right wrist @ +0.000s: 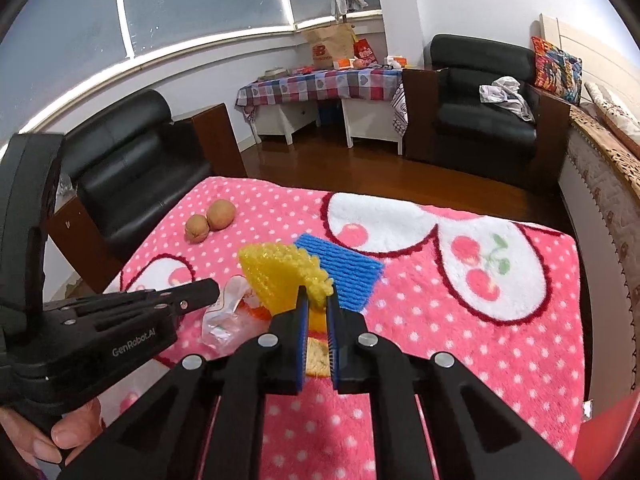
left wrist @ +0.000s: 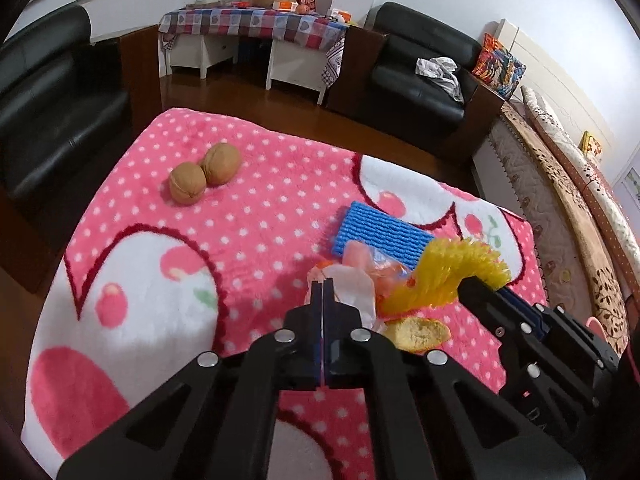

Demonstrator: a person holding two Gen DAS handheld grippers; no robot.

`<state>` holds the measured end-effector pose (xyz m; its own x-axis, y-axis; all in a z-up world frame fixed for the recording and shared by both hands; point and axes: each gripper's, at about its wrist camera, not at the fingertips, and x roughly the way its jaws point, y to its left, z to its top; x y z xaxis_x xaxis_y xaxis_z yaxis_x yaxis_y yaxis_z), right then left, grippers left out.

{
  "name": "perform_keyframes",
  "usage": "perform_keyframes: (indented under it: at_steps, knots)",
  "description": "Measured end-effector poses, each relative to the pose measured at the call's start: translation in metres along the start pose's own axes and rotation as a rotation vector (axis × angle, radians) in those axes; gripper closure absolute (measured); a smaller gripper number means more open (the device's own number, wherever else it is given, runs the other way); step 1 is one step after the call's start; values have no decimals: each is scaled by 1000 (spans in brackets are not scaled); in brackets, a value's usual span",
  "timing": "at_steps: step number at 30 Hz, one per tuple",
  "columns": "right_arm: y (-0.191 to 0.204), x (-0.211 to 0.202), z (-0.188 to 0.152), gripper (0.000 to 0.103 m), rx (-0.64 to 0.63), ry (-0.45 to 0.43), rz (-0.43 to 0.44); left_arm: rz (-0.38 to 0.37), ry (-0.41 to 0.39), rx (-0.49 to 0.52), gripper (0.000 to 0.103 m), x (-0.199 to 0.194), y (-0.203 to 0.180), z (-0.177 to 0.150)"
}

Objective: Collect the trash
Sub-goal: 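Grasp the plastic bag with the left gripper while the right gripper grasps the yellow sponge, then carry the plastic bag and yellow sponge in both grippers over the pink bucket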

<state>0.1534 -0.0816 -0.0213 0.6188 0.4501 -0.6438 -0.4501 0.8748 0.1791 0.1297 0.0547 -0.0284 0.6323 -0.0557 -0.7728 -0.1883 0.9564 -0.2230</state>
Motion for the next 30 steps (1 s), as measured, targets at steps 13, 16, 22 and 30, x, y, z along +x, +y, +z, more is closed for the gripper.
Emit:
perform_keyframes:
  at_steps: [13, 16, 22, 30]
  knots:
    - [-2, -48, -16, 95, 68, -1, -37, -23, -61, 10, 103, -53, 2, -20]
    - [-4, -61, -23, 95, 87, -10, -48, -32, -71, 17, 103, -63, 0, -25]
    - [-3, -84, -34, 95, 107, -28, -62, -38, -97, 49, 103, -82, -10, -37]
    - [-1, -112, -46, 95, 119, -56, -69, -34, -114, 80, 103, -99, -19, -52]
